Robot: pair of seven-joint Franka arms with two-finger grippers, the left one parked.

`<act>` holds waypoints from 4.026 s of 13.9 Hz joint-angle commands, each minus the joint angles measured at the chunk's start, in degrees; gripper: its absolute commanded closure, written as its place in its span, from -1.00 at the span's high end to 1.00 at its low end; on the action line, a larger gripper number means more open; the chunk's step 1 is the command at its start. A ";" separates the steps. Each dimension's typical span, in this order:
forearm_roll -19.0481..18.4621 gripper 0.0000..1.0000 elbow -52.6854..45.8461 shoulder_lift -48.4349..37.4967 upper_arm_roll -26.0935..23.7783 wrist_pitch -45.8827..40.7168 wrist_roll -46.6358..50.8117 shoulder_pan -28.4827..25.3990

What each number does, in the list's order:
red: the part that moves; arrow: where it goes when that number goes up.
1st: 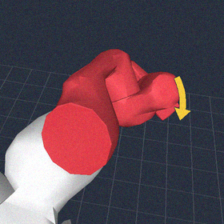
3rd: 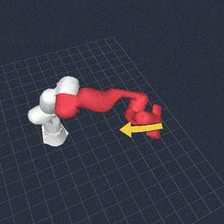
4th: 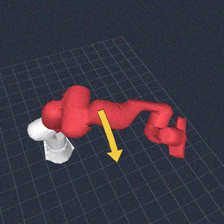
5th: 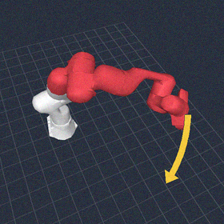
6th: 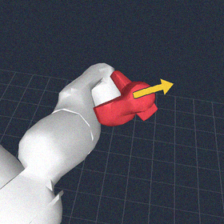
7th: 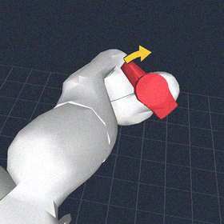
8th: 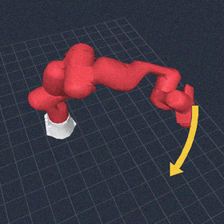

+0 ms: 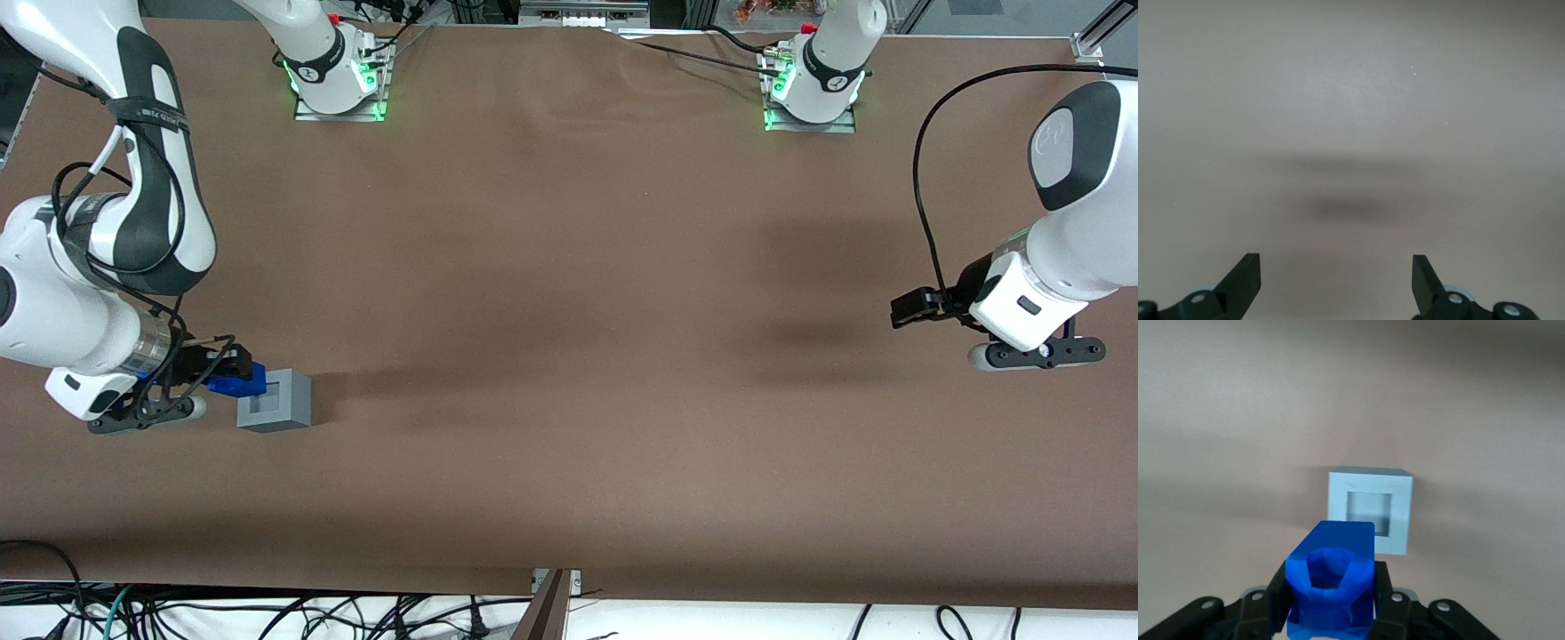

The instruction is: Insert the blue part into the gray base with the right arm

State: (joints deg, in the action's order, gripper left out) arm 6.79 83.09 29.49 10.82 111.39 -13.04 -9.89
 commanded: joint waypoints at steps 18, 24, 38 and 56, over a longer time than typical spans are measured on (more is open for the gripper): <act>0.42 -0.40 0.75 6.36 -2.91 8.58 -2.16 2.68; 0.42 -0.40 0.75 6.28 -2.91 8.14 -3.66 3.12; 1.03 -0.41 3.39 5.57 -2.91 7.61 -2.25 3.12; 2.09 -0.40 5.24 5.84 -2.91 7.70 -0.93 4.71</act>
State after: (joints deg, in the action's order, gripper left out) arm 8.84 85.87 36.13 8.67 118.65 -14.16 -6.09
